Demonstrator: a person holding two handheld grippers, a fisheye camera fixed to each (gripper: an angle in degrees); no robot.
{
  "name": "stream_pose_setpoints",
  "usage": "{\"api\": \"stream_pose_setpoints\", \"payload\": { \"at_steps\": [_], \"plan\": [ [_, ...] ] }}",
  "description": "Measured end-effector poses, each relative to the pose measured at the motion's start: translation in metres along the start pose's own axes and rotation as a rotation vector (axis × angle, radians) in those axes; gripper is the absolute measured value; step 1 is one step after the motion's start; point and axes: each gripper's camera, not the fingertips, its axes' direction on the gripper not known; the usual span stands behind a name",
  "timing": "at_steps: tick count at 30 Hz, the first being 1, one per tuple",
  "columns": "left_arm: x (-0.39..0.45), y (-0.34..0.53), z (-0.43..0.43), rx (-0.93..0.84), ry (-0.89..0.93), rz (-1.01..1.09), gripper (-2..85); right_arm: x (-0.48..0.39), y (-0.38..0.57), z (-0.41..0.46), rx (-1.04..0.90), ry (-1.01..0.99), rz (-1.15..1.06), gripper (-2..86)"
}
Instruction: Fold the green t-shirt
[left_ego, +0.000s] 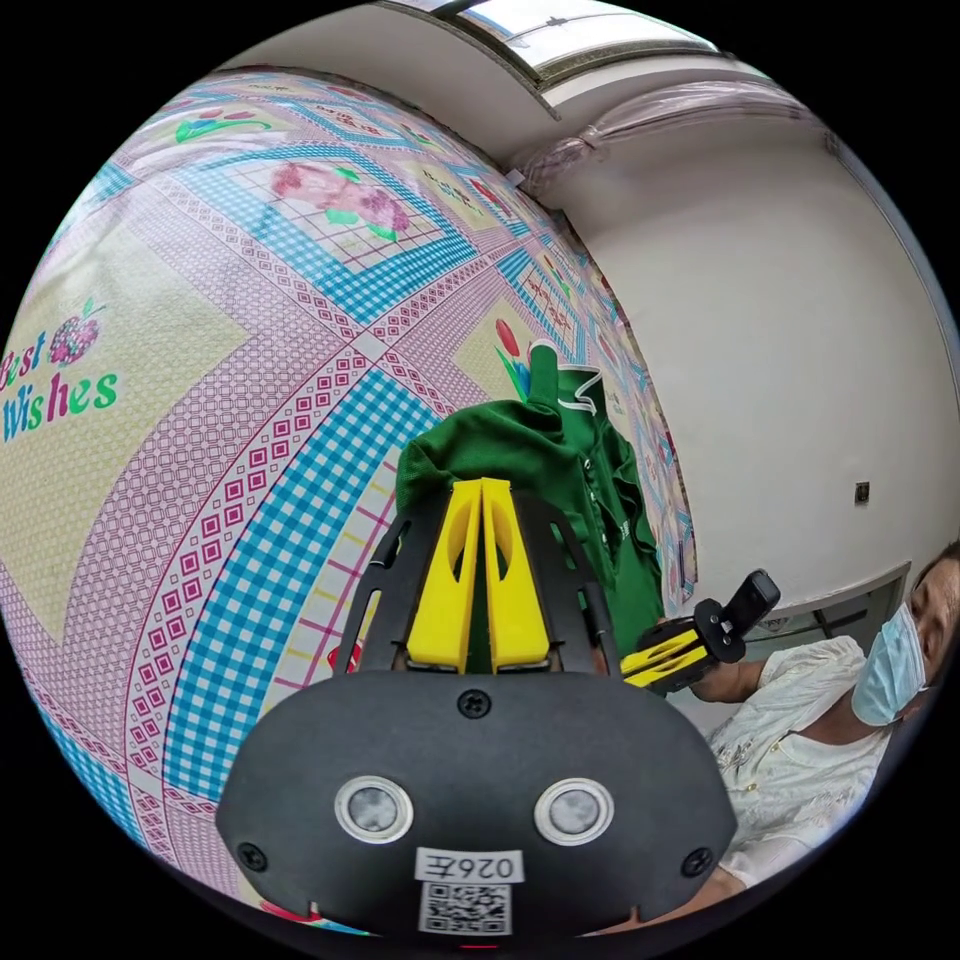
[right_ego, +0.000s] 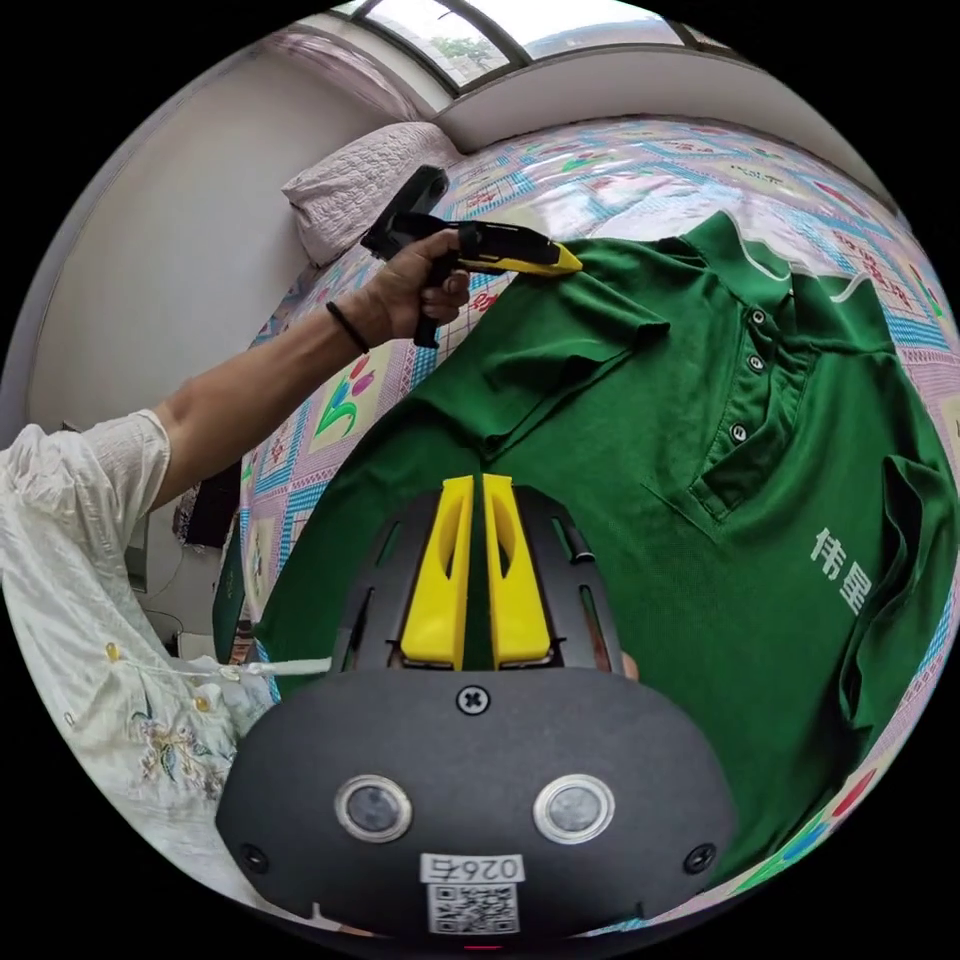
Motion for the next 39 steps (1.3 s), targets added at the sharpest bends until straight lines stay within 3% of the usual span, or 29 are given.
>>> {"api": "stream_pose_setpoints", "payload": {
  "at_steps": [4, 8, 11, 16, 22, 24, 27, 30, 33, 35, 38, 39],
  "plan": [
    [0.01, -0.008, -0.006, 0.02, 0.013, -0.002, -0.9, -0.013, -0.05, 0.004, 0.089, 0.023, -0.025, -1.2],
    [0.014, -0.013, -0.012, 0.044, 0.064, -0.028, -0.9, -0.015, -0.068, 0.048, -0.137, 0.046, -0.039, -1.0],
    [0.027, -0.015, -0.027, 0.091, 0.078, -0.037, -1.0, -0.029, -0.032, 0.032, -0.132, -0.006, -0.045, -0.9],
    [0.088, 0.002, -0.072, 0.21, 0.152, 0.048, -1.0, -0.02, 0.037, -0.055, 0.027, 0.252, 0.071, -0.9],
    [0.16, 0.034, -0.076, 0.194, 0.088, 0.08, -1.0, 0.037, 0.098, -0.149, 0.231, 0.406, 0.336, -0.9],
    [0.173, 0.04, -0.064, 0.158, 0.062, 0.069, -1.0, 0.056, 0.109, -0.149, 0.231, 0.399, 0.408, -0.9],
    [0.189, 0.048, -0.045, 0.106, 0.06, 0.032, -1.0, 0.062, 0.121, -0.115, 0.102, 0.173, 0.4, -0.9],
    [0.211, 0.058, -0.043, 0.119, 0.07, 0.021, -1.0, 0.02, 0.133, -0.112, 0.086, 0.277, 0.334, -0.9],
    [0.235, 0.064, -0.046, 0.124, 0.054, 0.025, -1.0, 0.005, 0.137, -0.141, 0.213, 0.345, 0.346, -0.9],
    [0.245, 0.063, -0.043, 0.096, 0.036, 0.012, -1.0, 0.012, 0.135, -0.152, 0.27, 0.335, 0.383, -0.9],
    [0.262, 0.067, -0.04, 0.06, 0.019, -0.027, -1.0, 0.031, 0.122, -0.115, 0.085, 0.215, 0.385, -0.9],
    [0.275, 0.072, -0.048, 0.077, 0.02, -0.03, -1.0, 0.018, 0.128, -0.116, 0.115, 0.172, 0.352, -0.9]
  ]
}}
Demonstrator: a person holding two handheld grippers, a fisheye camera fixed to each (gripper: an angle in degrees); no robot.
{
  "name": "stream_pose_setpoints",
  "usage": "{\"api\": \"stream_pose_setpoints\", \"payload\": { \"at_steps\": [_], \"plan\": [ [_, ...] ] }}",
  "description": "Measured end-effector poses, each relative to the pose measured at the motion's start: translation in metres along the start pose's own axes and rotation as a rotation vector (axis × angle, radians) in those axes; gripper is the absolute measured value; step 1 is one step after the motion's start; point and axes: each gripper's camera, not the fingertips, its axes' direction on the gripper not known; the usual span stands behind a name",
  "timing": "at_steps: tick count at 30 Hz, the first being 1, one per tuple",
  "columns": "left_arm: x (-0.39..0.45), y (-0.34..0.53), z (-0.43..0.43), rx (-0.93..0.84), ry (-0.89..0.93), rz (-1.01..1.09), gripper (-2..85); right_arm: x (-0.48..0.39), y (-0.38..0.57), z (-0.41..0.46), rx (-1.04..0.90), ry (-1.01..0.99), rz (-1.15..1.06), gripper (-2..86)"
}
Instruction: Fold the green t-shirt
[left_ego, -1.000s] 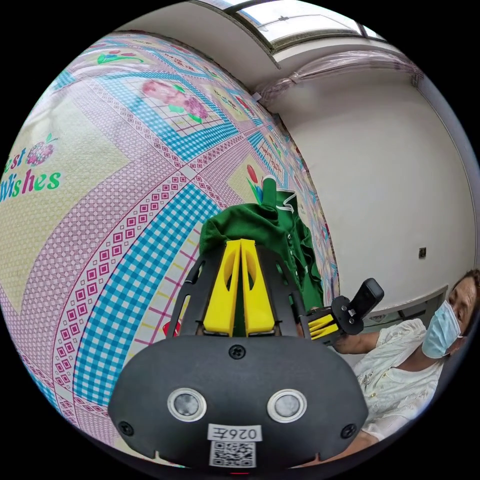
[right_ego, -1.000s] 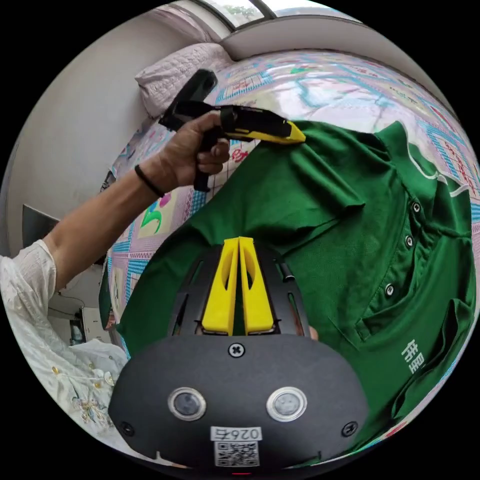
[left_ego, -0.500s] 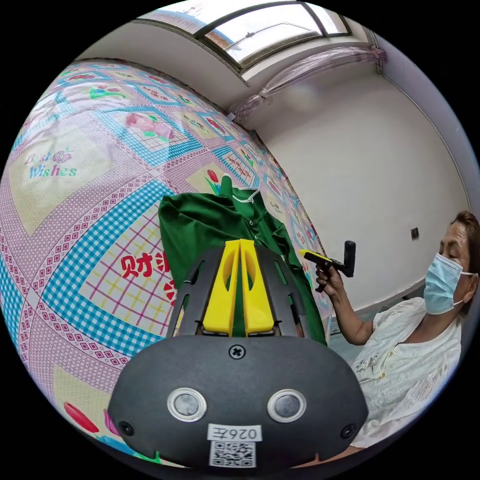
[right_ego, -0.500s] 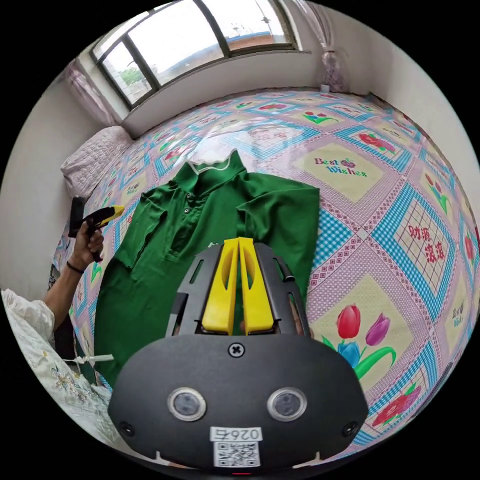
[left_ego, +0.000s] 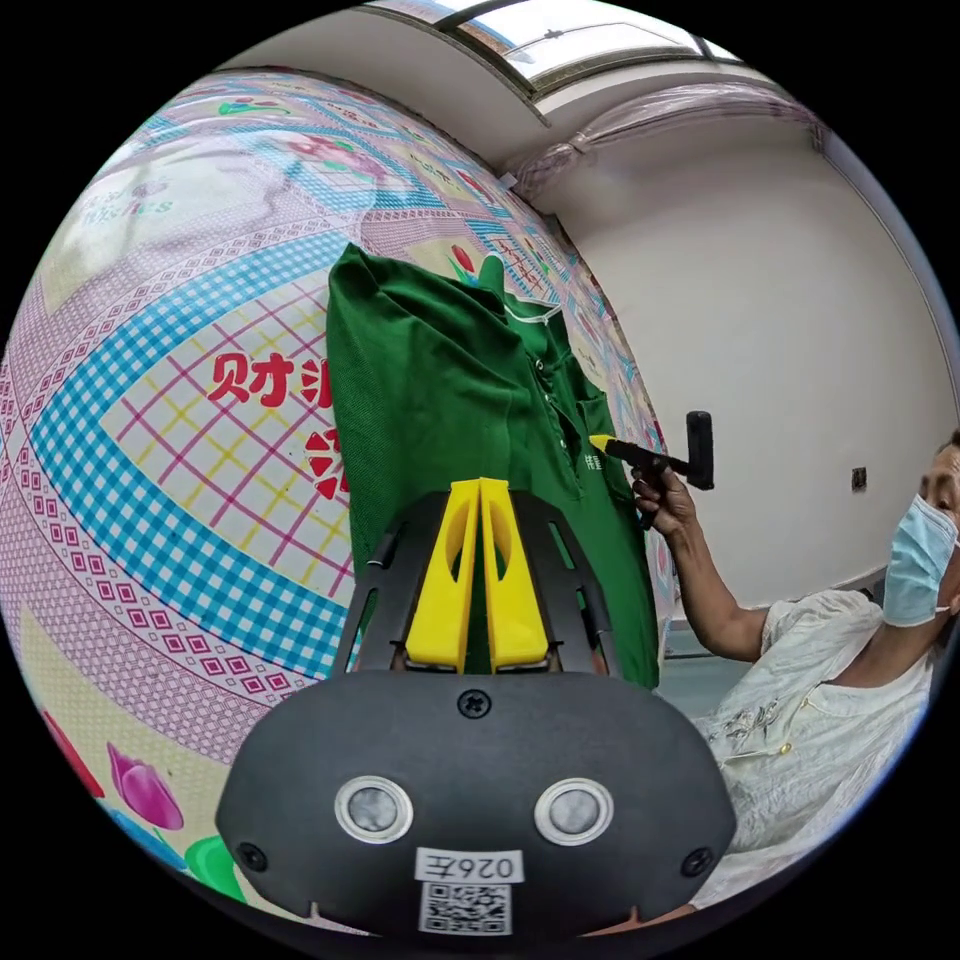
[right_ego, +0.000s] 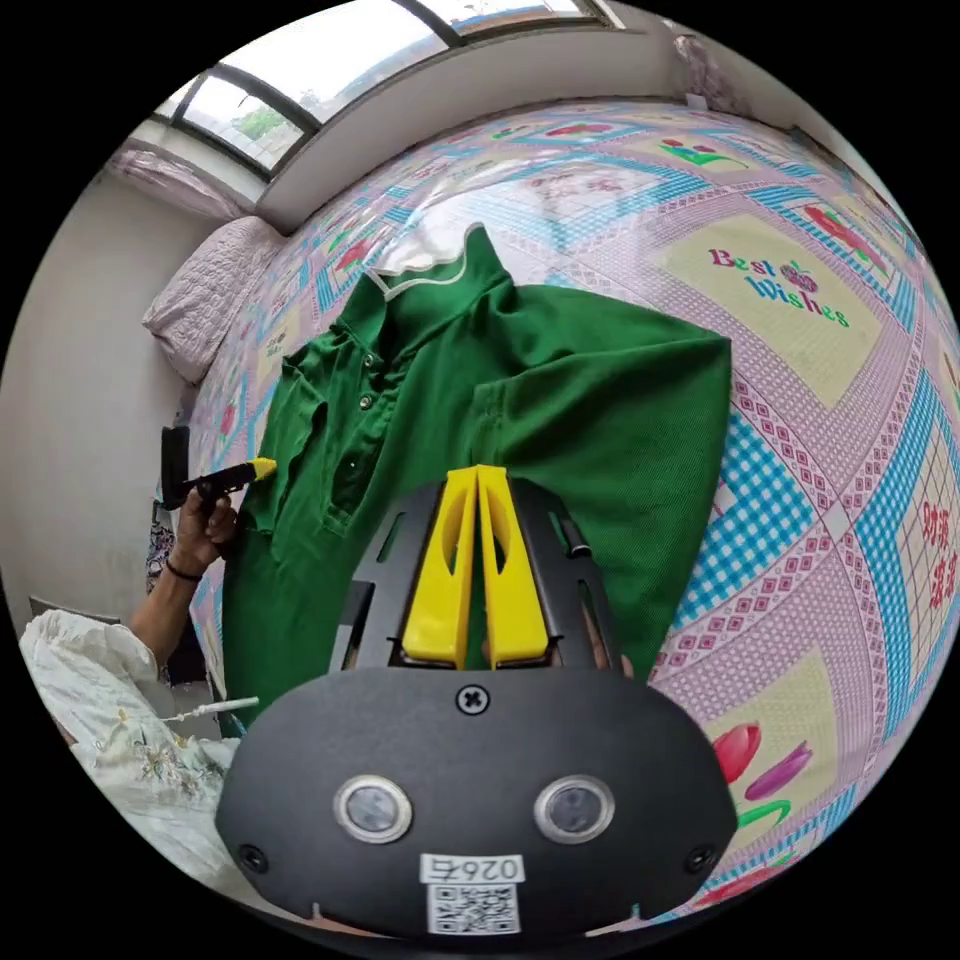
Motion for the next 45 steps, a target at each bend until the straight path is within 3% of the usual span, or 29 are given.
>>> {"api": "stream_pose_setpoints", "payload": {
  "at_steps": [2, 5, 7, 10, 13, 17, 19, 22, 25, 29, 31, 33, 38, 40, 45],
  "plan": [
    [0.029, 0.011, -0.024, 0.058, -0.006, 0.028, -1.0, -0.025, 0.022, -0.021, 0.03, 0.047, -0.048, -0.8],
    [0.094, 0.042, -0.086, 0.212, -0.009, 0.082, -1.0, -0.072, 0.094, -0.104, 0.348, 0.074, -0.122, -0.4],
    [0.175, 0.083, -0.159, 0.426, 0.026, 0.178, -1.0, -0.116, 0.183, -0.195, 0.734, 0.031, -0.222, 0.6],
    [0.296, 0.151, -0.247, 0.733, 0.026, 0.399, -1.0, -0.165, 0.292, -0.275, 1.128, 0.032, -0.319, 3.6],
    [0.402, 0.211, -0.307, 0.967, 0.023, 0.642, -1.0, -0.213, 0.356, -0.325, 1.162, 0.062, -0.412, 0.4],
    [0.499, 0.267, -0.359, 1.035, 0.103, 0.846, -0.8, -0.271, 0.432, -0.373, 1.302, 0.164, -0.507, -0.7],
    [0.551, 0.318, -0.384, 1.154, 0.078, 0.917, -0.5, -0.309, 0.487, -0.395, 1.445, 0.269, -0.564, -0.9],
    [0.597, 0.368, -0.408, 1.263, 0.079, 0.99, 1.7, -0.348, 0.527, -0.412, 1.486, 0.456, -0.579, -0.8],
    [0.62, 0.387, -0.43, 1.26, 0.232, 1.05, 6.1, -0.363, 0.547, -0.425, 1.493, 0.406, -0.59, -0.6],
    [0.63, 0.392, -0.44, 1.208, 0.394, 1.179, 0.4, -0.364, 0.573, -0.441, 1.57, 0.143, -0.63, 0.6],
    [0.641, 0.393, -0.436, 1.217, 0.226, 1.072, -0.5, -0.371, 0.591, -0.445, 1.632, 0.17, -0.604, -0.4],
    [0.643, 0.386, -0.426, 1.213, 0.074, 0.959, -0.7, -0.377, 0.59, -0.452, 1.566, 0.261, -0.517, -0.7],
    [0.591, 0.323, -0.36, 0.886, -0.165, 0.627, 0.5, -0.356, 0.577, -0.44, 1.341, 0.263, -0.369, -0.9],
    [0.542, 0.31, -0.309, 0.709, -0.23, 0.488, 6.6, -0.329, 0.563, -0.416, 1.17, 0.201, -0.265, -0.9],
    [0.462, 0.321, -0.208, 0.423, -0.355, 0.236, 7.5, -0.272, 0.528, -0.334, 0.806, 0.187, -0.053, -0.3]
  ]
}}
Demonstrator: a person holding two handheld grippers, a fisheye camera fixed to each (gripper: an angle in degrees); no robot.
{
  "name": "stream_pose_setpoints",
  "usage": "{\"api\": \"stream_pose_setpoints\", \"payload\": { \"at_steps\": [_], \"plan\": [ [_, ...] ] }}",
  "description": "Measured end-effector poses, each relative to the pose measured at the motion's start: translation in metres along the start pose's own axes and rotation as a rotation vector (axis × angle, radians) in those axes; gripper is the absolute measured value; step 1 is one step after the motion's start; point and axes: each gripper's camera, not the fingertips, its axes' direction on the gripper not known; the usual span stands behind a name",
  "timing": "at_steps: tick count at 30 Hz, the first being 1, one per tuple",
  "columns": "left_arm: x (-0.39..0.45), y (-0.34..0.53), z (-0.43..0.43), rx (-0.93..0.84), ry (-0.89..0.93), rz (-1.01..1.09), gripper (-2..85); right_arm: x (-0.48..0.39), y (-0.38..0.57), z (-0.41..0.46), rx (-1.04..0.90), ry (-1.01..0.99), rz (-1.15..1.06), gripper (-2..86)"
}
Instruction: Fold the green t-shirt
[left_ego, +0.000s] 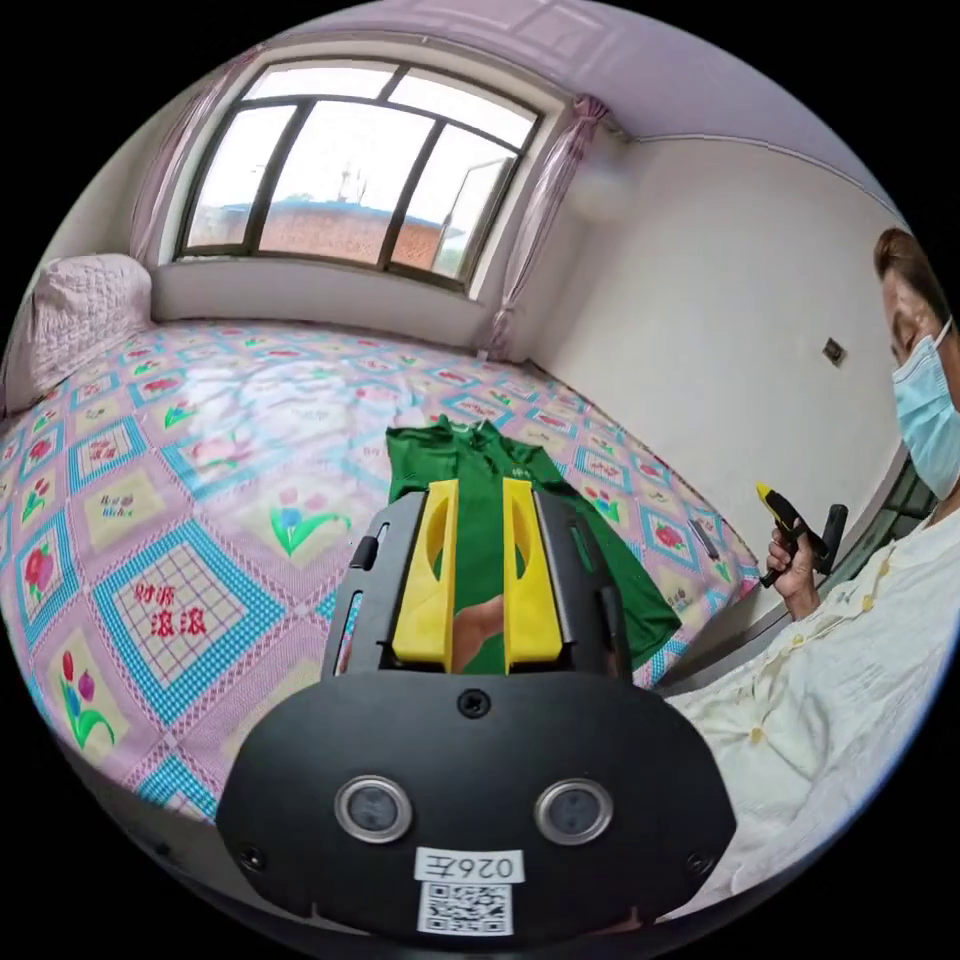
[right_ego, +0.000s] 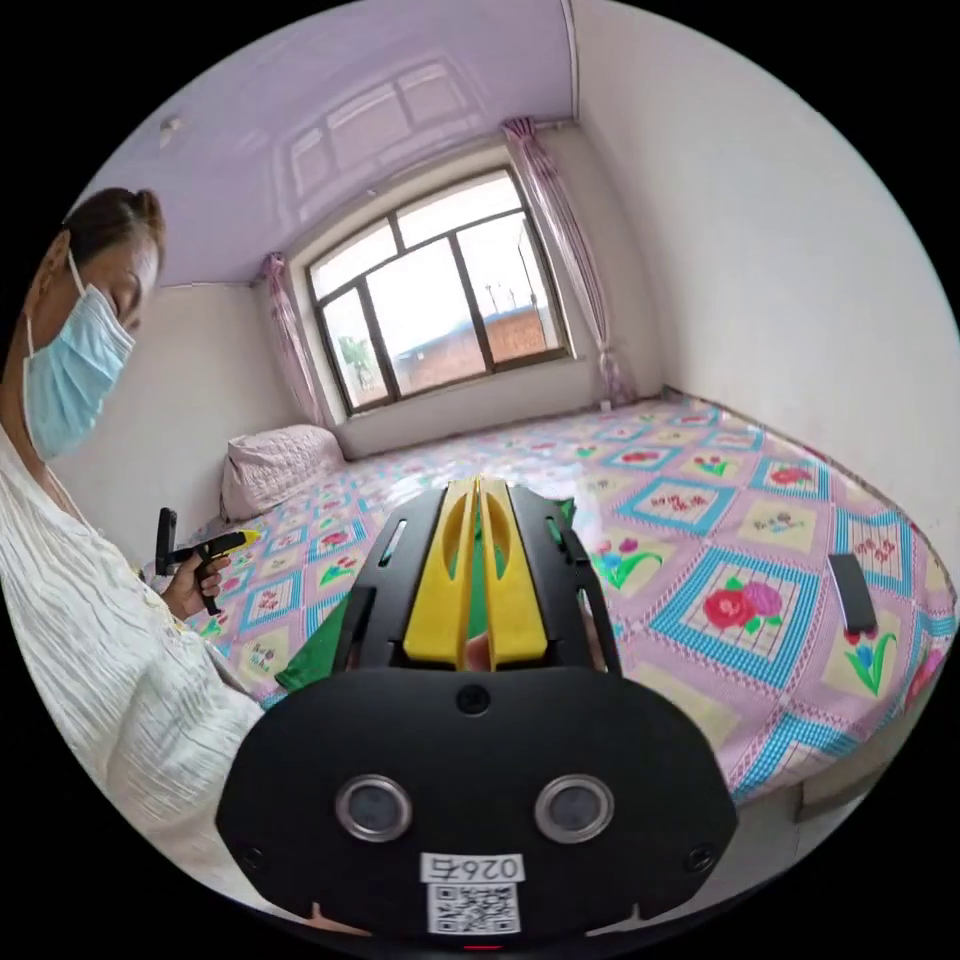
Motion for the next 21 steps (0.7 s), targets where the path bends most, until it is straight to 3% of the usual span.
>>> {"api": "stream_pose_setpoints", "payload": {
  "at_steps": [2, 4, 6, 10, 16, 21],
  "plan": [
    [-0.008, 0.026, 0.032, -0.121, -0.019, -0.048, 8.2, 0.016, 0.02, 0.036, -0.156, 0.0, 0.045, 1.3],
    [-0.018, 0.059, 0.066, -0.227, -0.07, -0.113, 17.4, 0.038, 0.048, 0.08, -0.352, 0.043, 0.105, 4.4],
    [-0.027, 0.079, 0.088, -0.31, -0.108, -0.163, 22.4, 0.052, 0.066, 0.103, -0.446, 0.063, 0.13, 5.3],
    [-0.036, 0.103, 0.138, -0.482, -0.17, -0.18, 24.0, 0.071, 0.088, 0.146, -0.589, 0.146, 0.131, 7.4],
    [-0.029, 0.101, 0.185, -0.567, -0.202, -0.161, 25.5, 0.08, 0.092, 0.192, -0.672, 0.204, 0.126, 8.5],
    [-0.034, 0.092, 0.199, -0.603, -0.164, -0.17, 21.3, 0.086, 0.088, 0.219, -0.684, 0.189, 0.166, 9.0]
  ]
}}
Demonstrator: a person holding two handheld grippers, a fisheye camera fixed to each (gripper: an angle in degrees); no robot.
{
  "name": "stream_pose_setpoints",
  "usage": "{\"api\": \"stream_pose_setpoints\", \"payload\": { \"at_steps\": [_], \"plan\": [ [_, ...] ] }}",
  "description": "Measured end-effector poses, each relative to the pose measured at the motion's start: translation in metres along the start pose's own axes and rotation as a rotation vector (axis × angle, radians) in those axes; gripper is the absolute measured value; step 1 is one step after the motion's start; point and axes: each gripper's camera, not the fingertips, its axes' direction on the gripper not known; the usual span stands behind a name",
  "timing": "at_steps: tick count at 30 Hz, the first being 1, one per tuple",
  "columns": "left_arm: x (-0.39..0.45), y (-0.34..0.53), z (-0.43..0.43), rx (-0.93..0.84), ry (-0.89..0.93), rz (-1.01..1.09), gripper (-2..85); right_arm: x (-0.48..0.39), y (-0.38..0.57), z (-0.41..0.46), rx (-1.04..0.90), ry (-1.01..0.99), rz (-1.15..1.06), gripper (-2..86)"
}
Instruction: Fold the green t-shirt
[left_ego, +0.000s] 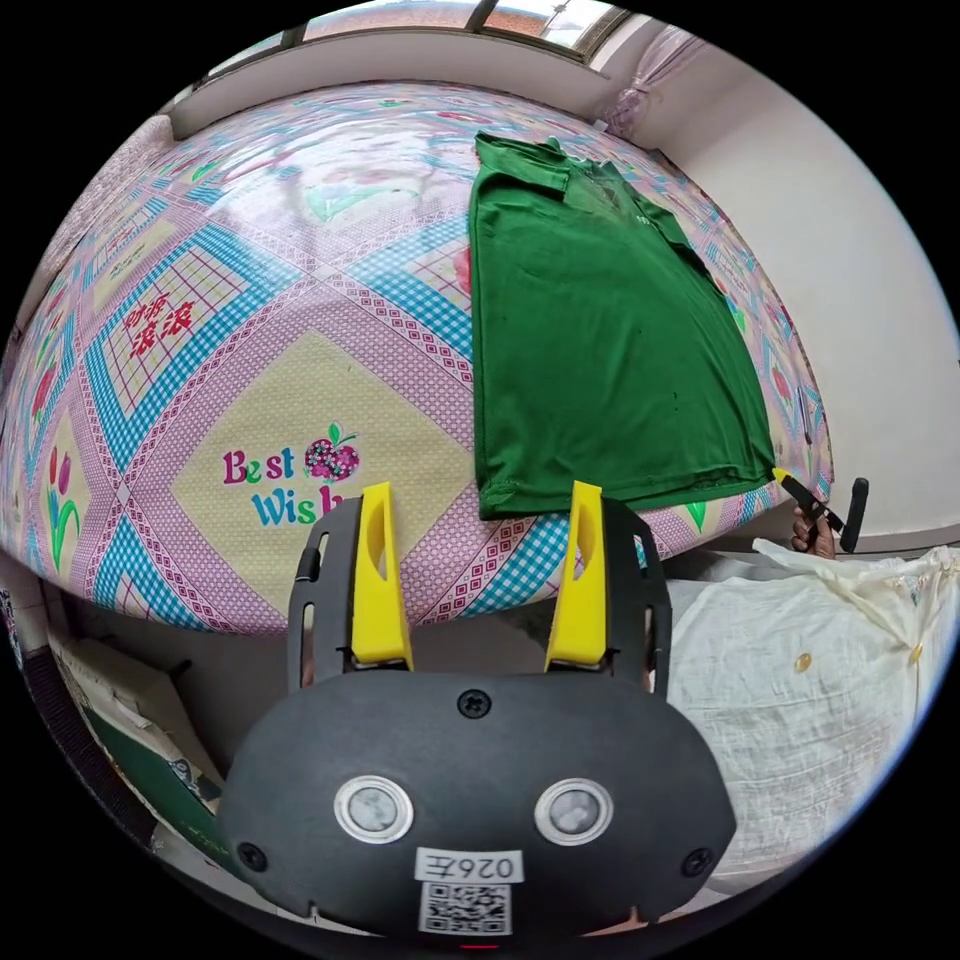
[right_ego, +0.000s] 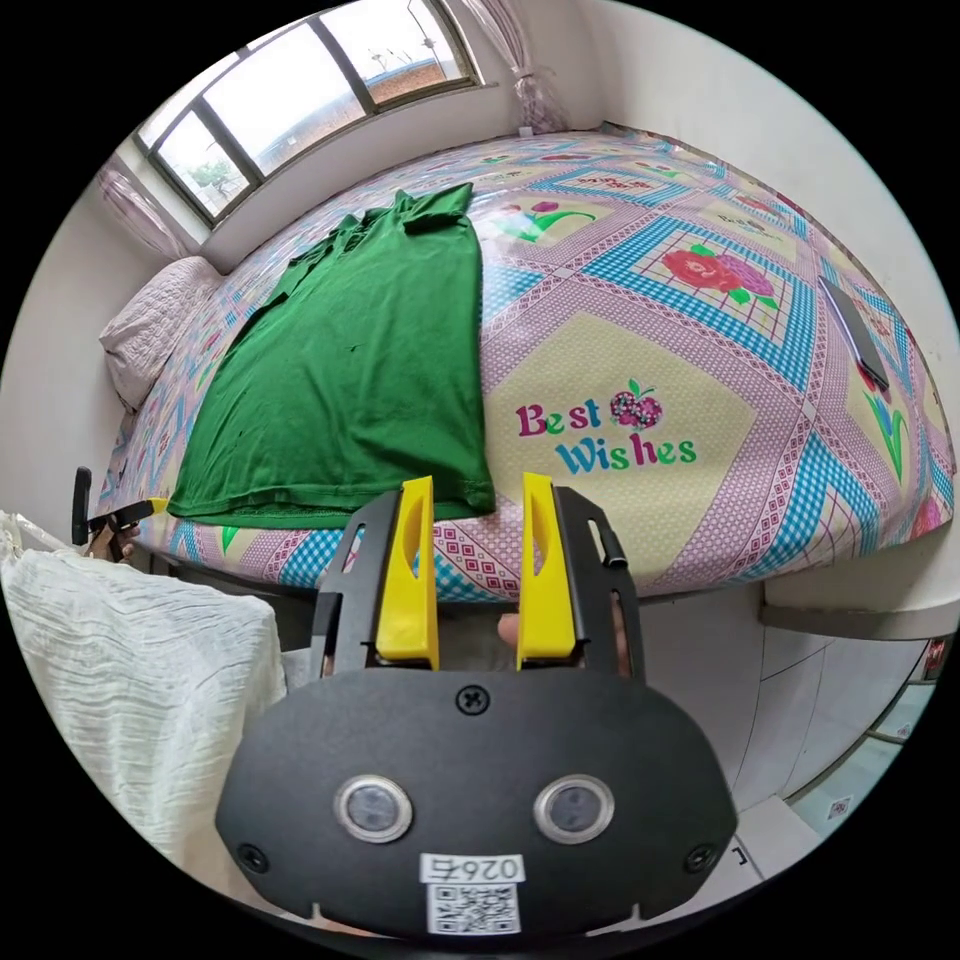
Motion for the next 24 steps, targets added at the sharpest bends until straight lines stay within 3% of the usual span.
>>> {"api": "stream_pose_setpoints", "payload": {
  "at_steps": [5, 17, 24],
  "plan": [
    [0.001, -0.005, 0.009, -0.006, 0.023, 0.015, 17.3, -0.012, -0.024, 0.013, -0.011, 0.042, -0.001, 9.1],
    [0.041, -0.014, 0.016, -0.12, -0.249, 0.174, 15.5, -0.039, -0.066, 0.024, -0.013, 0.107, -0.037, 8.7],
    [0.037, -0.01, -0.003, -0.125, -0.234, 0.185, 7.6, -0.034, -0.079, 0.02, -0.004, 0.136, -0.031, 6.2]
  ]
}}
